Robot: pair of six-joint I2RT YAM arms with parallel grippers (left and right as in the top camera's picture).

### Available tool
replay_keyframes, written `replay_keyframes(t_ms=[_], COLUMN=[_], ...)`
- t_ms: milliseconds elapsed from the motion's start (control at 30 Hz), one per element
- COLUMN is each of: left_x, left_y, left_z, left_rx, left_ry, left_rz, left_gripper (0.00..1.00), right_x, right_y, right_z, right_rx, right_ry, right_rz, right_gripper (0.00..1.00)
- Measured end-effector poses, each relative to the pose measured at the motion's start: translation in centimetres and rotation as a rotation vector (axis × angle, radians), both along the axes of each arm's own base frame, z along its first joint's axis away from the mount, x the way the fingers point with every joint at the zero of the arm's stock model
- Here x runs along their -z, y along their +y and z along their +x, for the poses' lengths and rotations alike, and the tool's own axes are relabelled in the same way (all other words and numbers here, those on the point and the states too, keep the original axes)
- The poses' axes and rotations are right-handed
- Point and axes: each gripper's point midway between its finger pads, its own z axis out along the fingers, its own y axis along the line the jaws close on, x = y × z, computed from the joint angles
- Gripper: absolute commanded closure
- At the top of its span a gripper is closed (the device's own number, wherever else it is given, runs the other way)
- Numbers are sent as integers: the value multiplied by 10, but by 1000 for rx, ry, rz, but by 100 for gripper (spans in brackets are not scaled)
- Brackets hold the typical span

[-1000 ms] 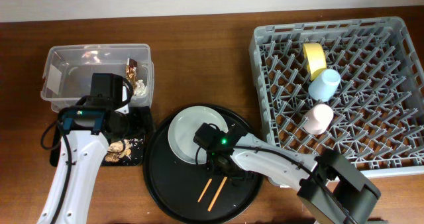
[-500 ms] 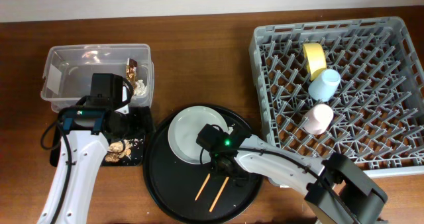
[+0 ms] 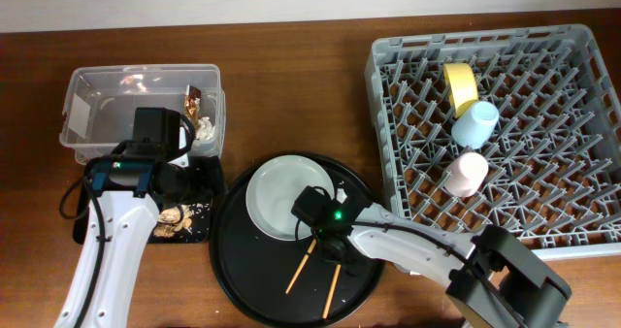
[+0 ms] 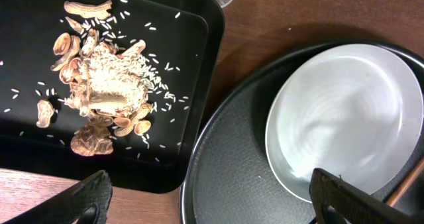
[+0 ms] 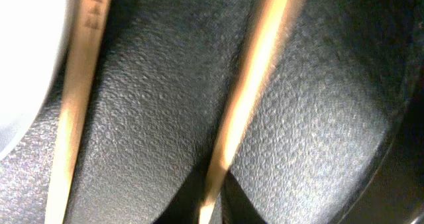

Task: Sort waste into correct bins and load items into the dishwasher rack
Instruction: 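Grasp the wooden chopsticks on the black tray with right gripper, then insert the chopsticks upright into the dish rack with right gripper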

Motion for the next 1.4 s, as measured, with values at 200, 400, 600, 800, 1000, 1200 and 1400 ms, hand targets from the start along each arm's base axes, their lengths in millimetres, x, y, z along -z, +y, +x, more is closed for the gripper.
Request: replay_keyframes(t_ms=[200, 400, 600, 800, 1000, 1200, 1400], left_x=[0, 0, 0, 0, 0, 0, 0], left_y=[0, 0, 0, 0, 0, 0, 0], left_z=[0, 0, 0, 0, 0, 0, 0], left_rx=[0, 0, 0, 0, 0, 0, 0], left_ry=[0, 0, 1, 0, 0, 0, -1], left_rz=[0, 0, 0, 0, 0, 0, 0], left_gripper=[5, 5, 5, 5, 5, 5, 5], right_x=[-3, -89, -163, -127, -99, -150, -145], right_y=[2, -19, -93, -138, -135, -126, -36], right_z=[6, 50, 102, 122, 141, 135, 84], right_rx=[7, -104, -160, -225, -281, -239, -287], right_ry=[-24, -165, -317, -210, -181, -229, -193], right_rz=[18, 114, 91, 7, 0, 41, 136], right_gripper=[96, 96, 96, 94, 60, 50, 31])
